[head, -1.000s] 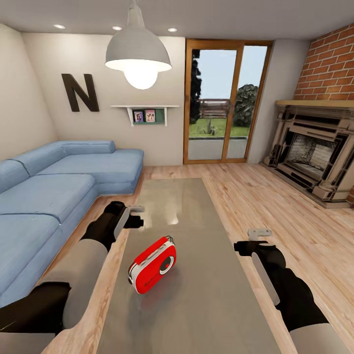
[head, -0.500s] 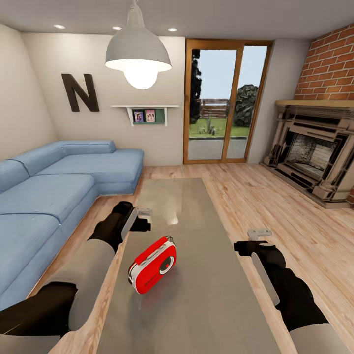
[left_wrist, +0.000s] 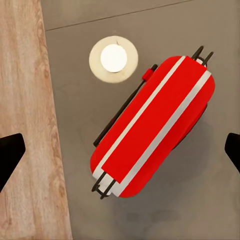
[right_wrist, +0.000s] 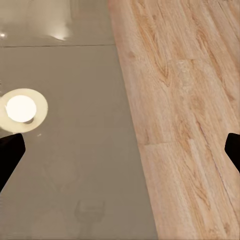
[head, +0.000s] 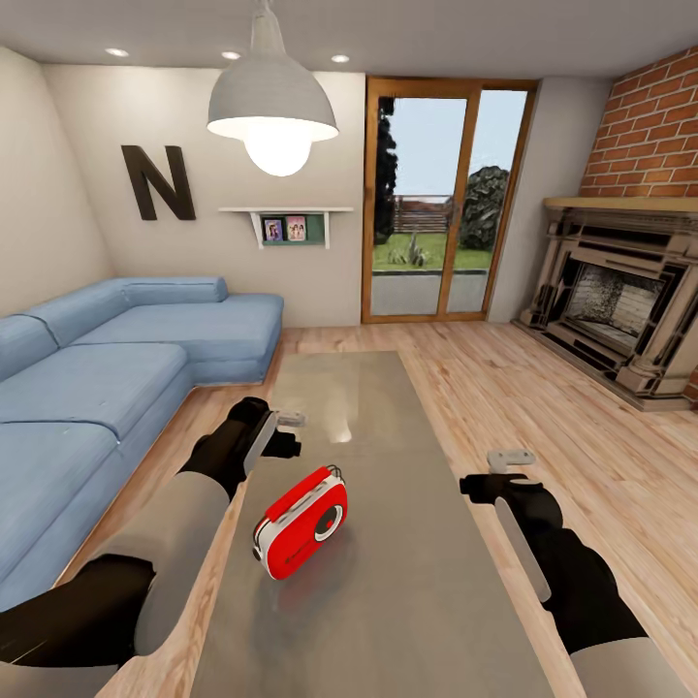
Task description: Turn on the radio receiver that's on the table in the living room.
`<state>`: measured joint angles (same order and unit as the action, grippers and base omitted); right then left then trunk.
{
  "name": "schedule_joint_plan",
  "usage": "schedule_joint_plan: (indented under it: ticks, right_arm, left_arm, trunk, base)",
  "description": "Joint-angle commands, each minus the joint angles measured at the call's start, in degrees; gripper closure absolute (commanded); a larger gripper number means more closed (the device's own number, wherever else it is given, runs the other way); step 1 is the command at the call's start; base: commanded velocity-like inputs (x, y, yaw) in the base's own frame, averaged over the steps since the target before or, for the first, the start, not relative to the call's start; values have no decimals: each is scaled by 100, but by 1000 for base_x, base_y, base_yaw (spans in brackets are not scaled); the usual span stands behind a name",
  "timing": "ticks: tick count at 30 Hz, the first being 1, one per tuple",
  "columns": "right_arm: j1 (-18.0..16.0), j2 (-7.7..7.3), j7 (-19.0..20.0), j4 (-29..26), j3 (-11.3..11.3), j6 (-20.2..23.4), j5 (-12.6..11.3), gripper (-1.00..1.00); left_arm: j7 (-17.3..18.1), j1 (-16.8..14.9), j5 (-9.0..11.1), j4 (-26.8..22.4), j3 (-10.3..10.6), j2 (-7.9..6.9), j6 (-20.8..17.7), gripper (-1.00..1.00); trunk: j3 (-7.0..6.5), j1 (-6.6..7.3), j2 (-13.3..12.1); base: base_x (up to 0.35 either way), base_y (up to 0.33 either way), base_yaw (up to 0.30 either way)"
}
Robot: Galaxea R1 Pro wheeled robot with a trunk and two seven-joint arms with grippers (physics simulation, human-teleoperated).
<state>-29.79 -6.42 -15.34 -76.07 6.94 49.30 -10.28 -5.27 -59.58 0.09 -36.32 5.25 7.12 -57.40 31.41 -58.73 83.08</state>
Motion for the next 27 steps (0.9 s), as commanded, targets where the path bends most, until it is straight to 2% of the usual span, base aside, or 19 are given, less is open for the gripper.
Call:
schedule_joint_plan:
  ticks: [1,27]
  right_arm:
    - [0,0,2,-5,0,3,-3,-100]
    - [0,0,5,-29,0,1,-9,-100]
  left_arm:
    - [0,0,0,1,1,0,0,-100]
    - [9,0,0,1,2,-12,1,-100]
  trunk:
    - [1,0,0]
    - [209,0,0]
  base:
    - [0,0,0]
    - [0,0,0]
